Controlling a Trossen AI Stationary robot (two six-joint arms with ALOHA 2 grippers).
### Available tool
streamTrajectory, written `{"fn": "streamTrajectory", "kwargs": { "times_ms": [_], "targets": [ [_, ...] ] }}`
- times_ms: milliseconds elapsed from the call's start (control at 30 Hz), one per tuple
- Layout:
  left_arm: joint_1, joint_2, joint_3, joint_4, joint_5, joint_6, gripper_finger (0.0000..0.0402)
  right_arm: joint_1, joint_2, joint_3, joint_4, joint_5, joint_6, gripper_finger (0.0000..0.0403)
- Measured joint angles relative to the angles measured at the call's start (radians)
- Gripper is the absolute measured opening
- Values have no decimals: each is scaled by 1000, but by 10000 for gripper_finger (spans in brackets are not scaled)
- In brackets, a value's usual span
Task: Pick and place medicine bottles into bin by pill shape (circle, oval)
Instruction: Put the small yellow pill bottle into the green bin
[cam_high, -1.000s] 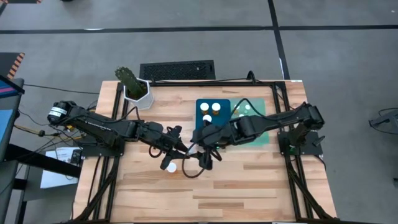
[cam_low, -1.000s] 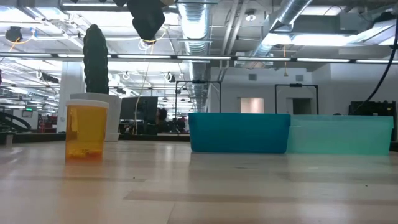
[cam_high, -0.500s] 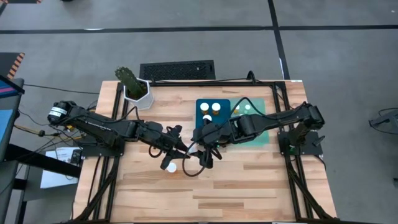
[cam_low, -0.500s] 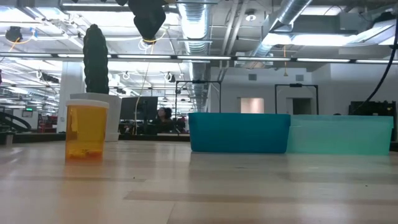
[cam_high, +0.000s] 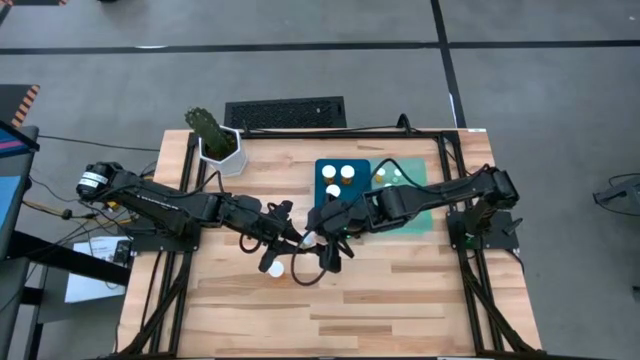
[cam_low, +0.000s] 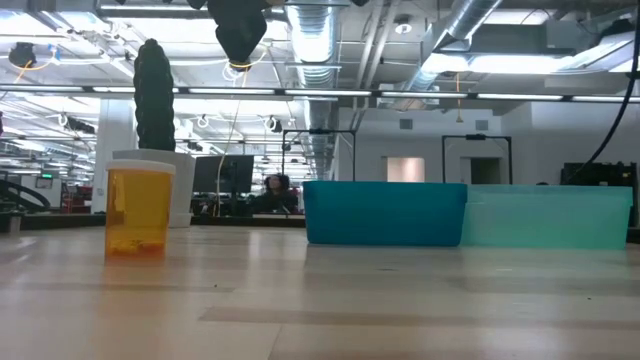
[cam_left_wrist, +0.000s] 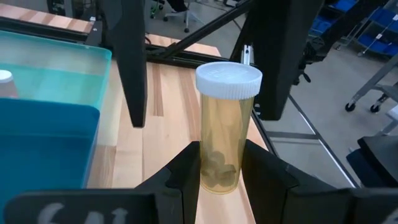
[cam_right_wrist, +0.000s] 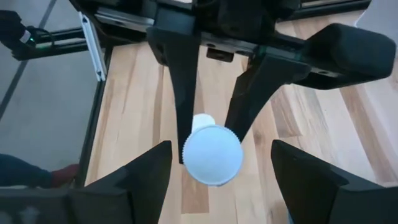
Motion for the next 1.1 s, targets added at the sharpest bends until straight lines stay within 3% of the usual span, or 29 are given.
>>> {"fn": "streamTrajectory", "kwargs": {
  "times_ms": [400,833,1100],
  "targets": [
    [1,0,0,0,-11,1,96,-7,0,0,2,0,-11,215],
    [1,0,0,-2,-15,2,96,-6,0,0,4,-4,-30,108],
    [1,0,0,-1,-7,1,107,-7,0,0,4,-4,-29,125]
  ]
}}
